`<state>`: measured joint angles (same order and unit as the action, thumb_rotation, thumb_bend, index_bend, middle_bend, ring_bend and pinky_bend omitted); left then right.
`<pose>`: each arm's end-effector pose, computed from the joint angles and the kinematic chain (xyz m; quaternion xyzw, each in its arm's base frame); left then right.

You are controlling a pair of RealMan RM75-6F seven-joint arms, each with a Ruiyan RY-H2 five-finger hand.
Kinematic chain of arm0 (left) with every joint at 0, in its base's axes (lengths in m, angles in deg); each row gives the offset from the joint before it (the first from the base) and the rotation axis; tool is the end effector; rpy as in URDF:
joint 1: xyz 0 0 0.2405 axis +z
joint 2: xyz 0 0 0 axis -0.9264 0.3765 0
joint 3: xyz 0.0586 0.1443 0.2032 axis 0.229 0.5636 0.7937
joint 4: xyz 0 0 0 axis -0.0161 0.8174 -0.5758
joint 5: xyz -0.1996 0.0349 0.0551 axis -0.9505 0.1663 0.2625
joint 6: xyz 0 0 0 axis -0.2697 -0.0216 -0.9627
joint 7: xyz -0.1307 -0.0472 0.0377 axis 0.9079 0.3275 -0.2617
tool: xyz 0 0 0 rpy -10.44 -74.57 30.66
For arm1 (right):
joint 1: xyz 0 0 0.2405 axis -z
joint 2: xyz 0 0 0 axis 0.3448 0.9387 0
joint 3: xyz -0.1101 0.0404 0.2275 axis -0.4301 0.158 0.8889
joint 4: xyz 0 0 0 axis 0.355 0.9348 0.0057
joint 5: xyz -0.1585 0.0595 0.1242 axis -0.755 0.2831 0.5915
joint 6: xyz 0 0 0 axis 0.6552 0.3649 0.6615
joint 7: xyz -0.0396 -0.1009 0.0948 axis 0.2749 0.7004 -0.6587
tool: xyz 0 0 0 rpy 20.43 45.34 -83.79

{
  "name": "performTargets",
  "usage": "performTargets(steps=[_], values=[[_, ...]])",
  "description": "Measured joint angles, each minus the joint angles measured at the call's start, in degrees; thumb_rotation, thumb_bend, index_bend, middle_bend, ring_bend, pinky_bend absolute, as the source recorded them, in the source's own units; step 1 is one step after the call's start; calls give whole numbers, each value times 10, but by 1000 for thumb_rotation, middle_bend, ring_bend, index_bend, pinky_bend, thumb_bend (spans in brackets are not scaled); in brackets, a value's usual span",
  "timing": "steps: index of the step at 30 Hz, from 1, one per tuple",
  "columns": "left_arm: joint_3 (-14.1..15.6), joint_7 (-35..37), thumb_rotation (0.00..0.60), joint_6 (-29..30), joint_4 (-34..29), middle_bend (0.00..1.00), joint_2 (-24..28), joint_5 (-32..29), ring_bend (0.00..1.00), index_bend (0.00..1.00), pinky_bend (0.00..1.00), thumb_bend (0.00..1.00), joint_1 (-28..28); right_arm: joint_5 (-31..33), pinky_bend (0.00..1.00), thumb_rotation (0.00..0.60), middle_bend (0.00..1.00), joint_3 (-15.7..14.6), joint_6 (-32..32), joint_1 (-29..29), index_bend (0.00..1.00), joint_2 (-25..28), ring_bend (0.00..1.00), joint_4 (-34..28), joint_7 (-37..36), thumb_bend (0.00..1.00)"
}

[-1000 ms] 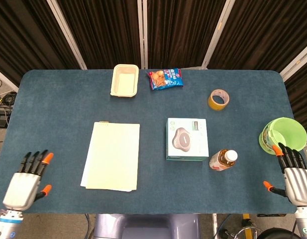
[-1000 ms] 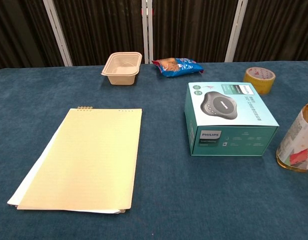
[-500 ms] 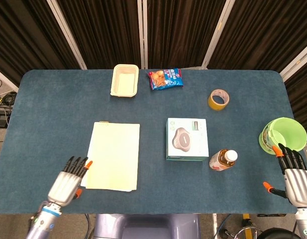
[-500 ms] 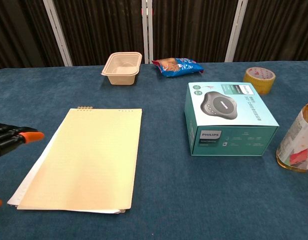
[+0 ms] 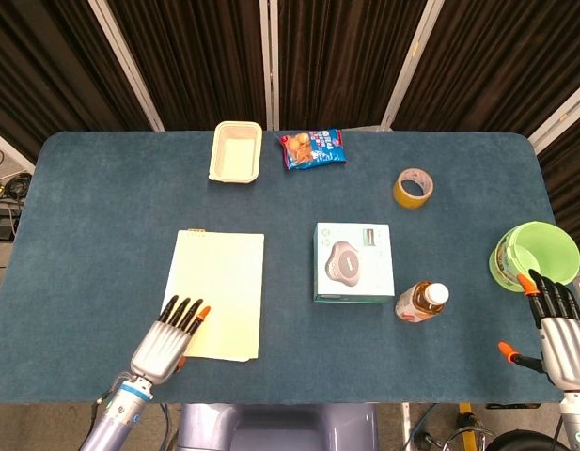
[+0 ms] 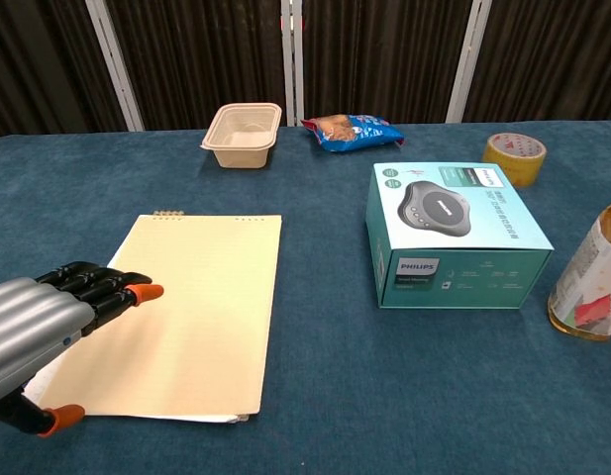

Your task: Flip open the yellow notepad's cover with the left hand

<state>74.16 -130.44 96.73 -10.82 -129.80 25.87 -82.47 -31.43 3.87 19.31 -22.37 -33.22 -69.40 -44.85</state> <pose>-0.1958 0.1736 -0.0399 -0.7950 -0.2910 -0.2761 0.4550 -0.3097 -0.1672 0.1756 0.5757 -0.4059 0.3944 0.5902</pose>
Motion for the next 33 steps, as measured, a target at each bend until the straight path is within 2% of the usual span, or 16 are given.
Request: performTargets(steps=[24, 33], values=[[3, -34, 600, -11, 36, 0, -51, -40, 0, 0, 0, 255, -16, 1, 0, 600, 0, 2, 3, 1, 0, 2, 0, -2, -5, 0], [0, -18, 600, 11, 53, 0, -57, -27, 0, 0, 0, 452, -18, -2, 0, 600, 0, 0, 1, 1, 0, 0, 0, -1, -2, 0]])
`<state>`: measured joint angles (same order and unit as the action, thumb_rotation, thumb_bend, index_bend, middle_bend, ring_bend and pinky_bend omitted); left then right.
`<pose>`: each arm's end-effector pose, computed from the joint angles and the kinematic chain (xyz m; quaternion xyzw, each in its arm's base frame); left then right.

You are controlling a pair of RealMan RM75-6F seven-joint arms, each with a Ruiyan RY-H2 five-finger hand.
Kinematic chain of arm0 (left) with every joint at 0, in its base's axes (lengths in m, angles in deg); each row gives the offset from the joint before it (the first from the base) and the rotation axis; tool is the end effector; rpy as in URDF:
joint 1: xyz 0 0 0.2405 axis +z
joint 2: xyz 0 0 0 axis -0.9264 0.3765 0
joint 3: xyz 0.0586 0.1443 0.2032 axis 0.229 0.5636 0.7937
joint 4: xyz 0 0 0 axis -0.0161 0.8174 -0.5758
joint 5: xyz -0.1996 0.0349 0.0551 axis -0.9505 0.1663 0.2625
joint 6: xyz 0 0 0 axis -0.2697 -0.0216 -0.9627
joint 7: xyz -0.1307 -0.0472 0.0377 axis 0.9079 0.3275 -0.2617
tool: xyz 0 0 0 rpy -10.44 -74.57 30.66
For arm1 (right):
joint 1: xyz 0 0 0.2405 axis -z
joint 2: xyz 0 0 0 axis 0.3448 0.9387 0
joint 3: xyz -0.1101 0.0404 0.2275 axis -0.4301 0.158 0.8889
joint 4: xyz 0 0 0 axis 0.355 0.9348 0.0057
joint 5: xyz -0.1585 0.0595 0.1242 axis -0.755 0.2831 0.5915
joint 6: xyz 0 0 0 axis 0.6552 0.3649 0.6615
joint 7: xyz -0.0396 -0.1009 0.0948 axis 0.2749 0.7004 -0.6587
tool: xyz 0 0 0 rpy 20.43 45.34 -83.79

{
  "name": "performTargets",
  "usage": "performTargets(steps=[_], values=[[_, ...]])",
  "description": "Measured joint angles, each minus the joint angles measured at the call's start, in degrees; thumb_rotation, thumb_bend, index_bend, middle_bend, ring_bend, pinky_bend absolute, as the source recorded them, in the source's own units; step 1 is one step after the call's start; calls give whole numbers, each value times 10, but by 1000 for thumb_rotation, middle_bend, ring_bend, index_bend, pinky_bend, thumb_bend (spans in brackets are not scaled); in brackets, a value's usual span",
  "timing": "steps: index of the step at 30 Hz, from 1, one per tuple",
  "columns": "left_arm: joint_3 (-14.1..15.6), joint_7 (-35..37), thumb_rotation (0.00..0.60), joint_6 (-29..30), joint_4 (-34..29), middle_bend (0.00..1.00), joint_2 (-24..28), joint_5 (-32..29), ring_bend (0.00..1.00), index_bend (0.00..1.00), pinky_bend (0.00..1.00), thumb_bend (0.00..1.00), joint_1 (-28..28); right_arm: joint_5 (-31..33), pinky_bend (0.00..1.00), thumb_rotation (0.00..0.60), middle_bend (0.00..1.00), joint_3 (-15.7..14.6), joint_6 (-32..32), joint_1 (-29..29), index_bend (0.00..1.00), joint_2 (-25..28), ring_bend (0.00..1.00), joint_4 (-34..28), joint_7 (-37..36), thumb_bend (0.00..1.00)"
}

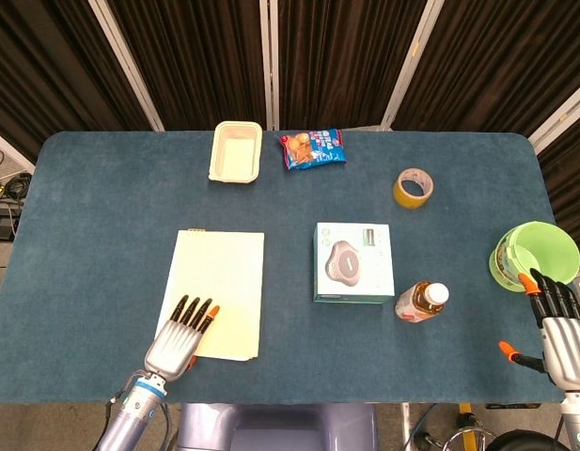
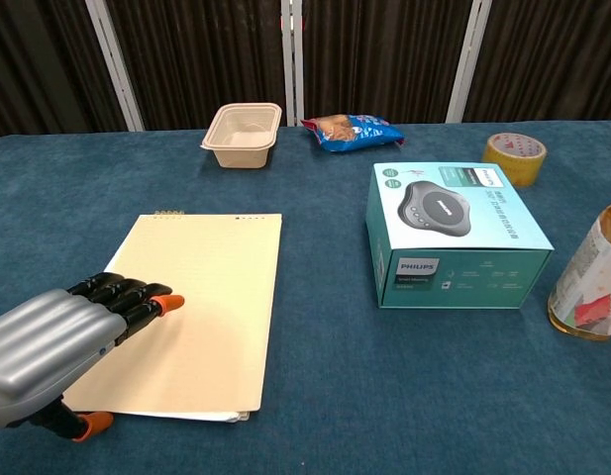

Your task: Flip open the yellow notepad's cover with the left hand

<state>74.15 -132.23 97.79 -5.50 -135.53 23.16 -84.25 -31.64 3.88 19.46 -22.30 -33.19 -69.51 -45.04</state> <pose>-0.1921 0.1803 -0.0636 -0.7944 -0.2837 -0.2695 0.4646 -0.3089 -0.1669 0.1757 0.5752 -0.4061 0.3969 0.5889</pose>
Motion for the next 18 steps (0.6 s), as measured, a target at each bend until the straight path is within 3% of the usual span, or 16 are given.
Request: performTargets(steps=[18], values=[[3, 15, 600, 11, 1, 0, -1, 12, 0, 0, 0, 596, -5, 0, 0, 600, 0, -3, -4, -1, 0, -5, 0, 2, 6, 0]])
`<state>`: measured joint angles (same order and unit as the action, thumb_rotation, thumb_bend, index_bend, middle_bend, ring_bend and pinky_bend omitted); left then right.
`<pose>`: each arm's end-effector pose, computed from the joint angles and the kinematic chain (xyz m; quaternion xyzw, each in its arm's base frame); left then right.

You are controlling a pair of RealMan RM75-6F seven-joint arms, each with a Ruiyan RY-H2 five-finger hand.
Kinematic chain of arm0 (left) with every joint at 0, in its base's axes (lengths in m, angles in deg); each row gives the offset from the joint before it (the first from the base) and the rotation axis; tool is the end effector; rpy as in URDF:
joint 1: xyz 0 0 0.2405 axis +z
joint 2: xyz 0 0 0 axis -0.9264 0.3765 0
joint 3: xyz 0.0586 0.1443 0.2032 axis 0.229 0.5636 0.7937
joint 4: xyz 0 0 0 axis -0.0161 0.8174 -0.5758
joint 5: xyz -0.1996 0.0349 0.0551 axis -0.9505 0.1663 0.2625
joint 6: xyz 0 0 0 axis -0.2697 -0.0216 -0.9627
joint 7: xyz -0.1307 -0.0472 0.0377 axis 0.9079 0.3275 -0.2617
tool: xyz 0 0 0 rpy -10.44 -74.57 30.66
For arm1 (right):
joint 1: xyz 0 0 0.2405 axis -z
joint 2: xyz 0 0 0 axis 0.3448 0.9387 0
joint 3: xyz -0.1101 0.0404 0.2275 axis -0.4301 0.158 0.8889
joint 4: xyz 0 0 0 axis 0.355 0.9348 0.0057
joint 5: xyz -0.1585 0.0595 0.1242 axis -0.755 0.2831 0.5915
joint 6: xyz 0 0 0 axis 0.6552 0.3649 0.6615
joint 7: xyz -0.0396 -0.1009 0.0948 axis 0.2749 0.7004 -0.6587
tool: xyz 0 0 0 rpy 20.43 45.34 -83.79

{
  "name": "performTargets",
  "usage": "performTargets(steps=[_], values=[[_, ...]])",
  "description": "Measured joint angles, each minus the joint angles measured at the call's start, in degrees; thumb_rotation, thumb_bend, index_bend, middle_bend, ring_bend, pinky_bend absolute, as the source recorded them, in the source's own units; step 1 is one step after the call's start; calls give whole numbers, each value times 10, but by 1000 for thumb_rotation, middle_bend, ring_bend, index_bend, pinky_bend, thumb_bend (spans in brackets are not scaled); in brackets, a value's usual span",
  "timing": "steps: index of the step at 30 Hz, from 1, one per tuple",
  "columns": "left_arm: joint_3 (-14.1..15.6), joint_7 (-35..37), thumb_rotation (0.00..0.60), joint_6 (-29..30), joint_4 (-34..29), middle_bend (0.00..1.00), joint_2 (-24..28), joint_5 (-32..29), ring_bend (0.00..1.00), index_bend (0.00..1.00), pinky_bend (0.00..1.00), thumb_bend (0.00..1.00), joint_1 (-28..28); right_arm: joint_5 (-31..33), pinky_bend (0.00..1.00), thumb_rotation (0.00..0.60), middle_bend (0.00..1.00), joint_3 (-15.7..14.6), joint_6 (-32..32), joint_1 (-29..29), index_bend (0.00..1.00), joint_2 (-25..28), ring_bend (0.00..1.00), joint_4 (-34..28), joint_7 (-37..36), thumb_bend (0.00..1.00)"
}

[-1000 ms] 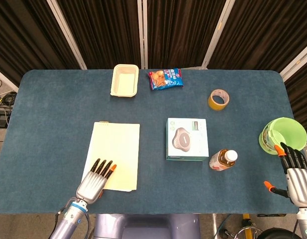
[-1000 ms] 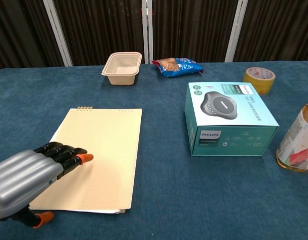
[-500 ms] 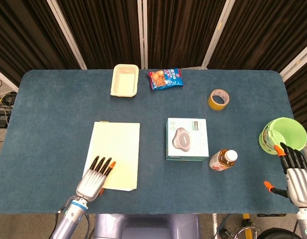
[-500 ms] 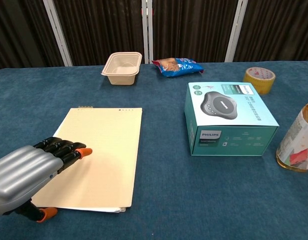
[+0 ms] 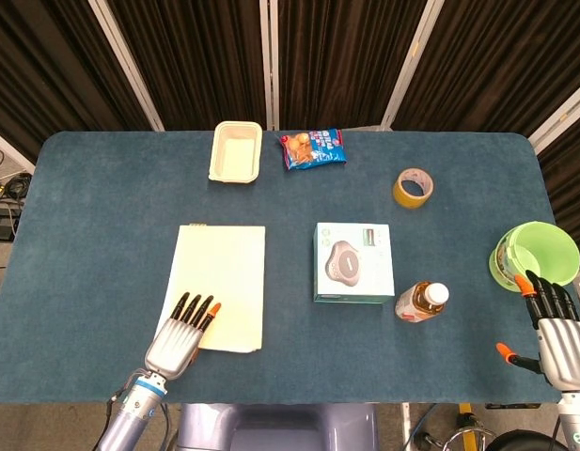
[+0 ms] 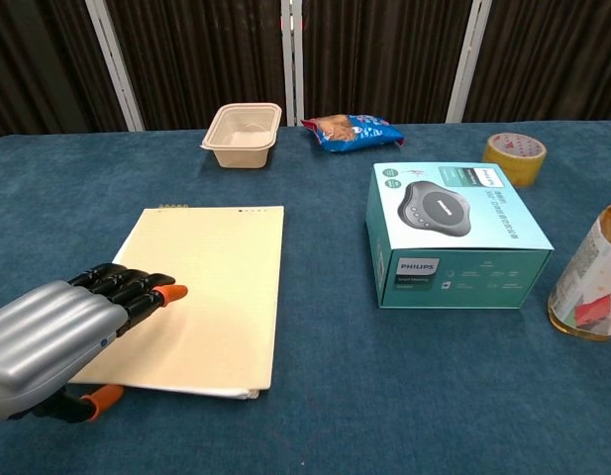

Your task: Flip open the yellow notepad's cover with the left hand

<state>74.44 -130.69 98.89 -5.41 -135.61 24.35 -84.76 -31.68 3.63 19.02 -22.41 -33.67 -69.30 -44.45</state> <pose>-0.1882 0.1815 -0.0617 -0.7902 -0.2818 -0.2856 0.4633 -0.3094 -0.1666 0.1718 0.5791 -0.4075 0.3921 0.5873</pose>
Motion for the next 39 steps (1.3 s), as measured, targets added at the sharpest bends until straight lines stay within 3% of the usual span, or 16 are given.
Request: performTargets(steps=[3, 20, 39], values=[[-2, 1, 600, 0, -3, 0, 2, -3, 0, 0, 0, 644, 0, 0, 0, 600, 0, 0, 1, 0, 0, 0, 0, 0, 0, 0], [-25, 6, 600, -8, 26, 0, -11, -33, 0, 0, 0, 658, -10, 3, 0, 600, 0, 0, -3, -1, 0, 0, 0, 0, -1, 0], [-48, 20, 600, 11, -46, 0, 28, -40, 0, 0, 0, 663, -24, 4, 0, 600, 0, 0, -4, 0, 0, -2, 0, -1, 3, 0]])
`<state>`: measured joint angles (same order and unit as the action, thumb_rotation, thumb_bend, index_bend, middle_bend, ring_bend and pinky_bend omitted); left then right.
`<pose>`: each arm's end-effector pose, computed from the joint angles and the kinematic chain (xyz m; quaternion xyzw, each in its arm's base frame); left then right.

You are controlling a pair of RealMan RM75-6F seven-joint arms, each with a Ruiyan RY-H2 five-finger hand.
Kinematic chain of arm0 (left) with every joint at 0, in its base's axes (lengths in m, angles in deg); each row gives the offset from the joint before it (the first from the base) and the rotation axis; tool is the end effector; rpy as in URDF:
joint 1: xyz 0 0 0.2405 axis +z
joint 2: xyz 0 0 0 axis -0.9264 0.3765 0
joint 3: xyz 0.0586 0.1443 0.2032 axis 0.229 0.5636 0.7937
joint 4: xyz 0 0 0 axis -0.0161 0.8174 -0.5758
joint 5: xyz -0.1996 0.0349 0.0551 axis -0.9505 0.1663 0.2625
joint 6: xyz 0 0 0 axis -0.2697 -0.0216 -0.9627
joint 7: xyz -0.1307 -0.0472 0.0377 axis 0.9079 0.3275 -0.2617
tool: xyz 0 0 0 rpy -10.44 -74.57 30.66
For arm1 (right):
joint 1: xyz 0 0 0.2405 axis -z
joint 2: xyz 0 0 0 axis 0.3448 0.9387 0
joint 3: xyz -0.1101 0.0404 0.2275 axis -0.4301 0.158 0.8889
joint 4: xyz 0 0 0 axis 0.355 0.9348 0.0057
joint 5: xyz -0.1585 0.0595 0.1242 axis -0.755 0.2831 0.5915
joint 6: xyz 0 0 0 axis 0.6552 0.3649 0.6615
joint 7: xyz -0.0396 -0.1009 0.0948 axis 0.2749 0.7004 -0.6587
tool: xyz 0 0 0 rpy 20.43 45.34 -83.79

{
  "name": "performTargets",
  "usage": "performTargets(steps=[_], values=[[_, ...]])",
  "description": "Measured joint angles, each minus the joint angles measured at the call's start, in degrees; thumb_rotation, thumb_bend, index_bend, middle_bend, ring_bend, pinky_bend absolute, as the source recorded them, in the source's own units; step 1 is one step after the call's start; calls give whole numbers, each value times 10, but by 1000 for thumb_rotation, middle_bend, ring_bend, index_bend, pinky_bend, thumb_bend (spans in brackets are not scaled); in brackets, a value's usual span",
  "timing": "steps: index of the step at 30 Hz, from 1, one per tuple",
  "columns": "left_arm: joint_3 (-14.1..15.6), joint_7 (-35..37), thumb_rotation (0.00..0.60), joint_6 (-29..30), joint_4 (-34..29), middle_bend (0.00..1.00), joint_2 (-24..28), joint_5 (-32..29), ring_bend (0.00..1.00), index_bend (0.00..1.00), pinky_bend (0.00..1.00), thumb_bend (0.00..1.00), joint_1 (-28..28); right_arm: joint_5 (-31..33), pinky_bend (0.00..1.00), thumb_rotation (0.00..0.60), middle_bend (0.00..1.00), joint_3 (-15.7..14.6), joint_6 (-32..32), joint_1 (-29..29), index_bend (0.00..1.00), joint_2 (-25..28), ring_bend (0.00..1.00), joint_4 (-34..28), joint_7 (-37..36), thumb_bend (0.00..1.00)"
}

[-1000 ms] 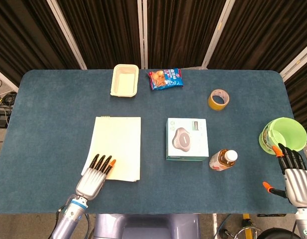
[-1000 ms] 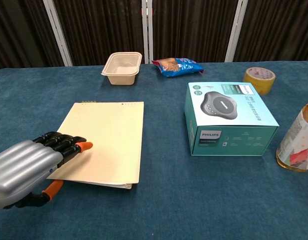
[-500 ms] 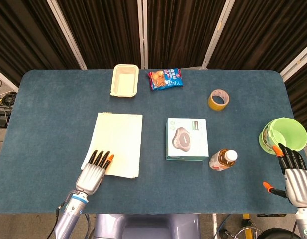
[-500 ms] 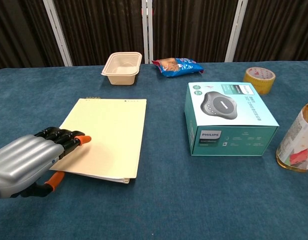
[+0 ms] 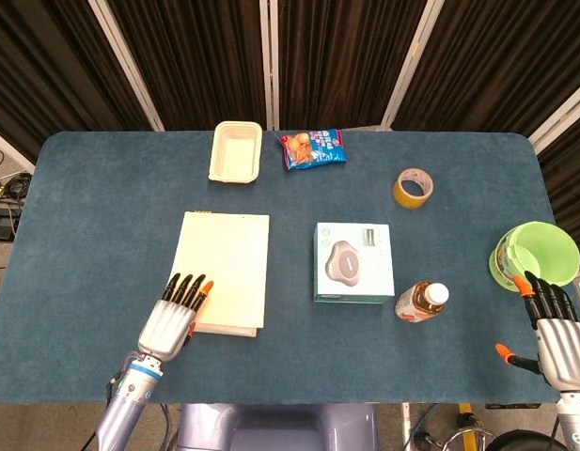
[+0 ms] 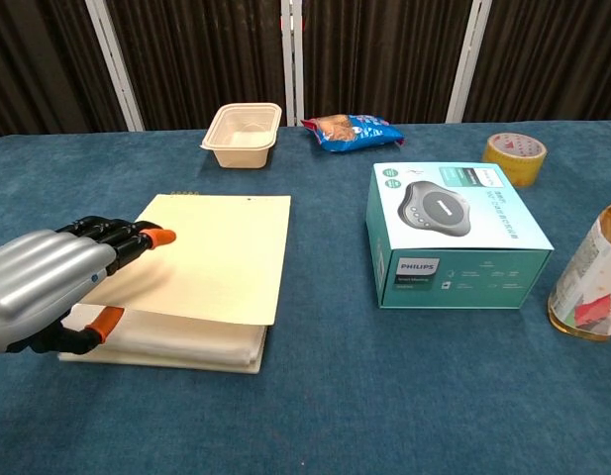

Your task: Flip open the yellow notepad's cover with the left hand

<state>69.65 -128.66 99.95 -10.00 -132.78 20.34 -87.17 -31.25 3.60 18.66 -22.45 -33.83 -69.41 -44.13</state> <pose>-0.1779 0.2106 -0.0369 -0.7528 -0.3122 -0.3160 0.4858 -0.3101 -0.1666 0.1703 0.5784 -0.4107 0.3887 0.5880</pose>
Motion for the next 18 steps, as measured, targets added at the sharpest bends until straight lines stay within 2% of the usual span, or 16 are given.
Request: performTargets(steps=[8, 16, 18], values=[[-7, -9, 600, -3, -9, 0, 6, -18, 0, 0, 0, 663, -7, 0, 0, 600, 0, 0, -1, 0, 0, 0, 0, -1, 0, 0], [-27, -38, 600, -18, 29, 0, -11, -62, 0, 1, 0, 663, -27, 0, 0, 600, 0, -1, -2, 0, 0, 1, 0, -2, -1, 0], [-35, -40, 600, -17, 42, 0, -18, -64, 0, 31, 0, 663, -34, 1, 0, 600, 0, 0, -3, -1, 0, 1, 0, -1, -2, 0]])
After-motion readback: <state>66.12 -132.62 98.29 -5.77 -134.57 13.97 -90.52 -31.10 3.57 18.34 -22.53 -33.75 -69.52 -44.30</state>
